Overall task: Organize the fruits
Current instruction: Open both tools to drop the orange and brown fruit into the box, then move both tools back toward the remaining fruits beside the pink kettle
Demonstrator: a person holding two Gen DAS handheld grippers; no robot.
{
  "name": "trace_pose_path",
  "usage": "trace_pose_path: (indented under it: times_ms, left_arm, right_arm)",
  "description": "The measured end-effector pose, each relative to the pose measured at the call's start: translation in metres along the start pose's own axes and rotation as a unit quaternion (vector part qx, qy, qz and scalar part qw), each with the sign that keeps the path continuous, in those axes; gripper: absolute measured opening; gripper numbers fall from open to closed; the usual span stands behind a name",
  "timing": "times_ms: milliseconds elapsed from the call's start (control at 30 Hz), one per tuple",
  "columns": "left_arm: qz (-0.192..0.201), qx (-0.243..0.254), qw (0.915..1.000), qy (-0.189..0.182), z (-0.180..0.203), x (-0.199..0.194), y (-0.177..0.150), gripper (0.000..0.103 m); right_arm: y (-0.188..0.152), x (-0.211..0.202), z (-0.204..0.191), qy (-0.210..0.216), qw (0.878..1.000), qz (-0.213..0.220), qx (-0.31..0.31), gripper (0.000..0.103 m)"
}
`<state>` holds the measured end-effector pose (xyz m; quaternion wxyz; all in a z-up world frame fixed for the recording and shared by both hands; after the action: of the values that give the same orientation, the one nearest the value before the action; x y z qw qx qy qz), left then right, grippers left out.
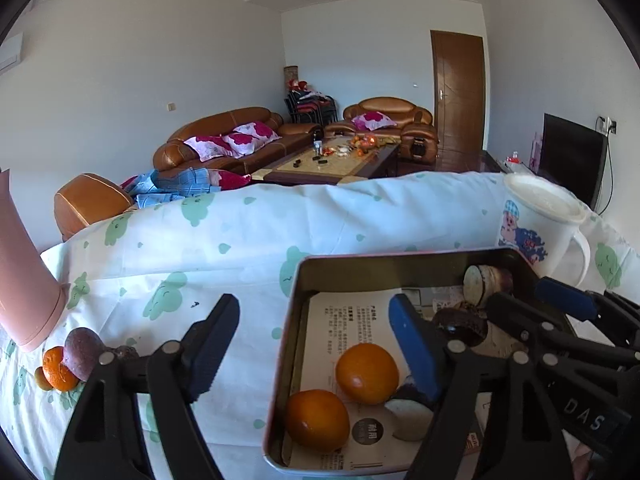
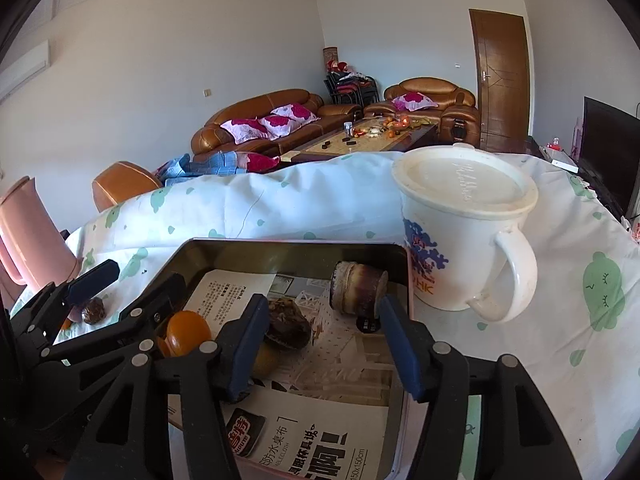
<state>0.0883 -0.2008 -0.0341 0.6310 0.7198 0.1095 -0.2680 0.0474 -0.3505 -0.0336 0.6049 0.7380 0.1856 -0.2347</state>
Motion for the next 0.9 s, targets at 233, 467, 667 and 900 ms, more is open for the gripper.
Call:
trace_pose_path:
  times_ms: [233,467,667,900]
  left_arm:
    - [0.039,-0.049,0.9979,-0.018,-0.017,-0.018,0.008,0.103]
    - [0.05,-0.029,0.9983,0.003,-0.02,-0.021,0.006,0.103]
    - [0.076,-0.032,0.9962,0.027,-0.03,-0.029,0.003,0.103]
    - [0.083,-0.023,0.9952,0.047,-0.037,-0.034,-0.001,0.103]
  right_arm:
    - [0.016,-0.04,0.009,-0.007,0.992,0.123,0.031,0.086]
    - [0.024,-0.069,0.017,-0.021,0.976,0.208,0.055,0.088]
    - [0.024,-0.085,0.023,-0.055,0.961,0.267,0.051,0.089]
    - [0.025,-0.077,0.02,-0.079,0.964,0.251,0.045,0.089]
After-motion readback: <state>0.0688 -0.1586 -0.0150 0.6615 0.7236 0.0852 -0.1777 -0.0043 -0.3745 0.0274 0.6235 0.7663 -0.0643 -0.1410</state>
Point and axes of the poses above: each gripper's, at about its wrist camera, not at the fingertips, and x roughly the way its jaws point, z to its right, y to its top, the point moved 5 cm from there along x, roughly the way its jaws point
